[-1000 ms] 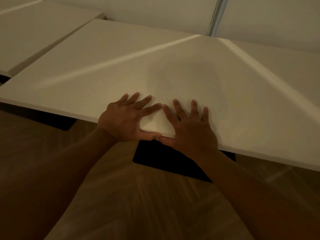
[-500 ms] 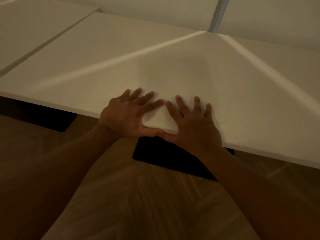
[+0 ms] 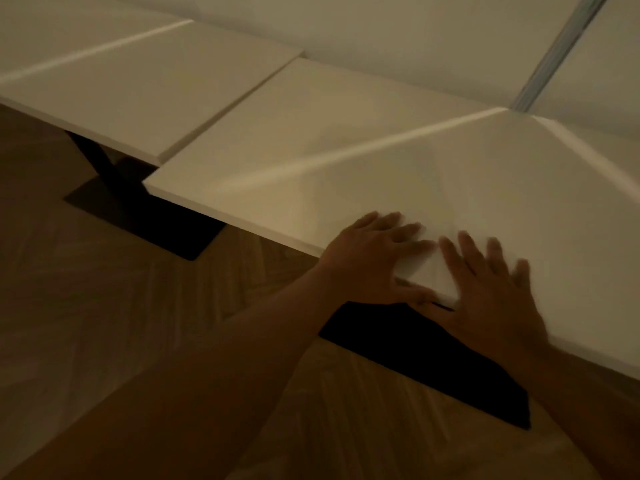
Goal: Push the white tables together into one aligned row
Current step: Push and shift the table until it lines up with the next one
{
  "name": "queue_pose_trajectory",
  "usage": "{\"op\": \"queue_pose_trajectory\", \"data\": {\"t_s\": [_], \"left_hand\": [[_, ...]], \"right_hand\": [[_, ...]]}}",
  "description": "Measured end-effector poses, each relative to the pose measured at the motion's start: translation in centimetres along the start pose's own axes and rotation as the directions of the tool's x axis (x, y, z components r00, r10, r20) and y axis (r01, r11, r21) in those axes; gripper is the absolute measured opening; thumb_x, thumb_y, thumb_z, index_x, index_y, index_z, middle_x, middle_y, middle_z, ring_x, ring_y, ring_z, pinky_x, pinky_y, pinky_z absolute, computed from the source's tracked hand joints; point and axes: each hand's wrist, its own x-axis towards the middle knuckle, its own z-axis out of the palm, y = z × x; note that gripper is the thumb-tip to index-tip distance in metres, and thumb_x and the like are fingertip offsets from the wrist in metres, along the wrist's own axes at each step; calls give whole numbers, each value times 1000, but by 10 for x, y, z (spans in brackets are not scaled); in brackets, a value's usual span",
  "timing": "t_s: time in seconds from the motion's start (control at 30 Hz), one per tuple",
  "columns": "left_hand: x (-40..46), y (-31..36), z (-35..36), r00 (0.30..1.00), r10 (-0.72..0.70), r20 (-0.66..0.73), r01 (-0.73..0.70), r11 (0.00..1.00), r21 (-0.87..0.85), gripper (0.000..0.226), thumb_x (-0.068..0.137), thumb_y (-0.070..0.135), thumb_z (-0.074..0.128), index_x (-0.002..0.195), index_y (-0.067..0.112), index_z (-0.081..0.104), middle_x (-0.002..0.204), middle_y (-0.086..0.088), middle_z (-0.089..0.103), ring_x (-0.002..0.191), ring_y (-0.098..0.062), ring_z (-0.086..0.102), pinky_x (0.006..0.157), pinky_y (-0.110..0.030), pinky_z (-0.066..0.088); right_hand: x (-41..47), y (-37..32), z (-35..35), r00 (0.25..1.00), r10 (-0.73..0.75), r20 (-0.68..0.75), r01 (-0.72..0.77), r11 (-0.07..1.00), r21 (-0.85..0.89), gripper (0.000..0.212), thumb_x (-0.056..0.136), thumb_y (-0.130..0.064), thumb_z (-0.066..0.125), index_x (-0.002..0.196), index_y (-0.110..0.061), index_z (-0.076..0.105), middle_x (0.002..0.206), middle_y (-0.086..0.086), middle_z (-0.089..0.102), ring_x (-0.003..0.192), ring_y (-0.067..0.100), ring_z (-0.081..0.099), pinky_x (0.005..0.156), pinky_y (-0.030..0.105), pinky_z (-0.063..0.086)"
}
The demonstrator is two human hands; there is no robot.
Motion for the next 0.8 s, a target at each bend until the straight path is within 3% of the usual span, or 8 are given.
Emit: {"op": "queue_pose_trajectory", "data": {"t_s": [0.07, 0.17, 0.37, 0.47, 0.6, 0.8], "left_hand": [[-19, -28, -10, 999, -31, -4, 31, 999, -25, 81, 82, 86, 31, 151, 43, 39, 161, 6, 38, 151, -21, 29, 123, -43, 22], [-59, -85, -24, 995, -98, -18, 99, 995, 20, 81, 84, 85, 34, 151, 41, 41, 160, 4, 39, 149, -21, 32, 120, -42, 25], [-102, -179, -48, 988, -153, -17, 153, 977, 150, 89, 80, 90, 39, 150, 35, 41, 160, -1, 36, 140, -26, 39, 111, -48, 36], [-103, -209, -53, 991, -130, 27, 123, 977, 172, 98, 76, 93, 43, 153, 34, 34, 165, -2, 24, 146, -25, 30, 117, -46, 30], [-102, -227, -48, 982, -172, 81, 159, 975, 154, 116, 68, 101, 33, 159, 30, 16, 169, -2, 14, 156, -28, 8, 126, -49, 12], [-102, -226, -46, 977, -188, 103, 173, 976, 135, 118, 68, 102, 29, 160, 31, 13, 170, -2, 11, 157, -26, 3, 127, -49, 7]], "right_hand": [[11, -30, -5, 998, -65, -15, 65, 997, 33, 97, 73, -92, 0, 155, -41, -11, 168, -2, -4, 153, 32, -5, 119, 63, 6], [30, -90, -12, 977, -200, -78, 206, 976, 74, 91, 83, -86, 5, 158, -35, 13, 166, 4, 17, 151, 36, 15, 115, 67, 19], [85, -188, -22, 927, -348, -139, 358, 932, 51, 83, 88, -75, 17, 158, -31, 9, 165, 10, 17, 150, 41, 14, 116, 65, 18], [113, -220, -26, 890, -439, -121, 443, 897, -1, 89, 87, -75, 24, 159, -26, 7, 165, 15, 12, 151, 41, 11, 117, 64, 18], [127, -238, -28, 893, -438, -101, 431, 898, -86, 95, 81, -70, 30, 158, -27, -4, 165, 19, 3, 151, 43, 5, 114, 69, 17], [127, -236, -26, 889, -446, -106, 437, 894, -96, 98, 87, -66, 53, 157, -26, -3, 165, 20, 4, 151, 44, 5, 114, 70, 17]]}}
